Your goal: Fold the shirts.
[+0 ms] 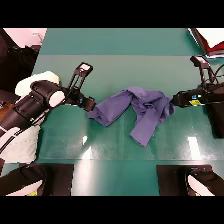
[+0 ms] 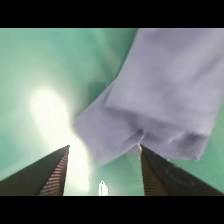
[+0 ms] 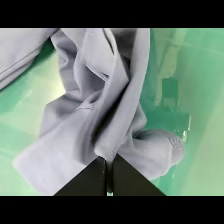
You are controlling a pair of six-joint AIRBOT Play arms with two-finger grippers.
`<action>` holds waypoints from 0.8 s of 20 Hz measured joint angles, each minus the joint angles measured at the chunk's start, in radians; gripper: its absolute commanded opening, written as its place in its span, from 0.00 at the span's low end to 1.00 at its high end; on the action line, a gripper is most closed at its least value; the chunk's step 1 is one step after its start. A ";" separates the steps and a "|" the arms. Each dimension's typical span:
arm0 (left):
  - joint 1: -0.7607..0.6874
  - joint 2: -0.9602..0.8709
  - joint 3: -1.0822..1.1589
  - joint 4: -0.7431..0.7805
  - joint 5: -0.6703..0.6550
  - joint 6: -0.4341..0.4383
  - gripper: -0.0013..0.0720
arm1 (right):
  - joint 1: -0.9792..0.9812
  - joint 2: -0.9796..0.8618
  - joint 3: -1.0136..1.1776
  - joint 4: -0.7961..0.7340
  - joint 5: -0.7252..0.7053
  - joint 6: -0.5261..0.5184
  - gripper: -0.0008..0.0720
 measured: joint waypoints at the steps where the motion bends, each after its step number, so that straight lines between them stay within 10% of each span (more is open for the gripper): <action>1: 0.031 0.000 -0.005 -0.010 -0.014 0.004 0.73 | 0.000 0.000 0.000 0.000 0.004 0.001 0.04; 16: 0.359 -0.103 -0.309 -0.837 0.089 0.417 0.73 | 0.001 0.000 0.000 0.000 0.017 0.020 0.04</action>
